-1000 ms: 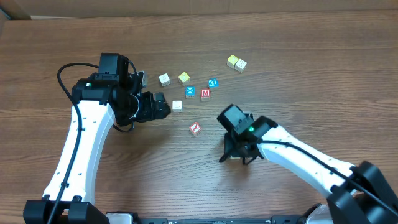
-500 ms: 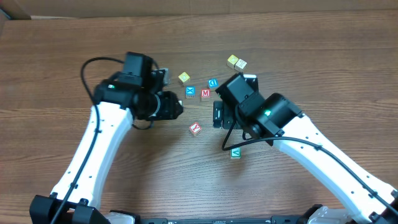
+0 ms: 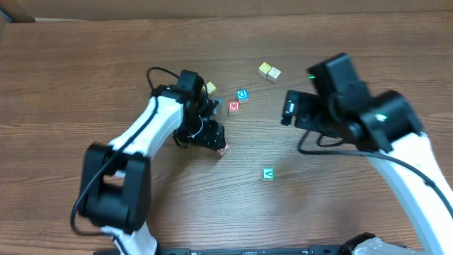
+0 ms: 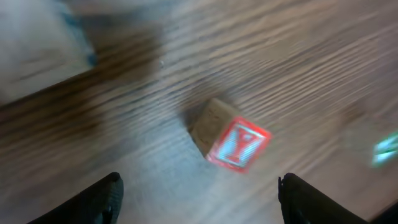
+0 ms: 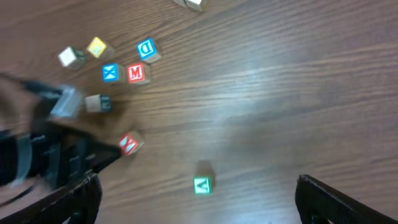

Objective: Flip 3 blocks

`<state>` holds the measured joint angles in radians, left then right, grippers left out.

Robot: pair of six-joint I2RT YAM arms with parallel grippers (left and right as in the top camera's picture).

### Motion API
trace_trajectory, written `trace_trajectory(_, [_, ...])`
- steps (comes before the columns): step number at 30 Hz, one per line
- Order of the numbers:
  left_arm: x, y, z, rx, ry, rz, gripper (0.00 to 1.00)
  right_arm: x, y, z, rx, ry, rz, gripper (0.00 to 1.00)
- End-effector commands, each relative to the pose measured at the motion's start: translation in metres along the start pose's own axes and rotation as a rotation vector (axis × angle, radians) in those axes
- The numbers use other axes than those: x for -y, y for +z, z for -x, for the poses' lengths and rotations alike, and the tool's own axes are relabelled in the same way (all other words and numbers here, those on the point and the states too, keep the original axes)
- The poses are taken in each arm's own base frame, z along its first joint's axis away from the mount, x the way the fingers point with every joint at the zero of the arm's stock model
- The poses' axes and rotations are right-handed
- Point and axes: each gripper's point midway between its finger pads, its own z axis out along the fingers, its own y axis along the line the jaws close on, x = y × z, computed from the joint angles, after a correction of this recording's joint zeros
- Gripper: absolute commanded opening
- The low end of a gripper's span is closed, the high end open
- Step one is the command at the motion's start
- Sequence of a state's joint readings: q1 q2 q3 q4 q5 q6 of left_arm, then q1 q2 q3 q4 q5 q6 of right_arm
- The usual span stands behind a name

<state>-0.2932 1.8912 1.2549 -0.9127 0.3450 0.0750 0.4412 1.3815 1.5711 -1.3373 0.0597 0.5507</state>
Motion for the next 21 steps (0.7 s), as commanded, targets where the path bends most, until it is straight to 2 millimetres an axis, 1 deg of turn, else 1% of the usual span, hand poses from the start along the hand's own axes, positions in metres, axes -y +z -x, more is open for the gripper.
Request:
trace_trajectory(1, [0.005, 0.018, -0.003, -0.034, 0.164, -0.06, 0.73, -0.01, -0.023, -0.002, 0.008, -0.032, 0.097, 1.0])
trace_trajectory(4, [0.005, 0.026, -0.001, -0.036, 0.207, -0.067, 0.75, -0.008, -0.023, -0.008, -0.016, -0.034, 0.089, 1.0])
trace_trajectory(10, [0.015, 0.029, 0.005, -0.012, 0.269, -0.09, 0.8, -0.005, -0.023, -0.011, -0.028, -0.052, 0.081, 1.0])
trace_trajectory(13, [0.021, 0.03, 0.007, -0.004, 0.308, -0.098, 0.77, -0.005, -0.023, -0.012, -0.03, -0.052, 0.08, 1.0])
trace_trajectory(14, [0.022, 0.031, 0.007, -0.003, 0.312, -0.098, 0.72, -0.005, -0.023, -0.012, -0.031, -0.052, 0.08, 1.0])
trace_trajectory(15, [0.023, 0.031, 0.007, -0.003, 0.315, -0.097, 0.59, -0.005, -0.023, -0.012, -0.033, -0.052, 0.079, 1.0])
trace_trajectory(16, [0.024, 0.031, 0.007, -0.003, 0.319, -0.097, 0.5, -0.005, -0.023, -0.013, -0.034, -0.052, 0.079, 1.0])
trace_trajectory(19, [0.024, 0.032, 0.007, -0.003, 0.321, -0.094, 0.4, -0.006, -0.023, -0.014, -0.041, -0.052, 0.086, 1.0])
trace_trajectory(21, [0.024, 0.032, 0.007, -0.004, 0.32, -0.094, 0.36, -0.007, -0.024, -0.015, -0.045, -0.052, 0.092, 1.0])
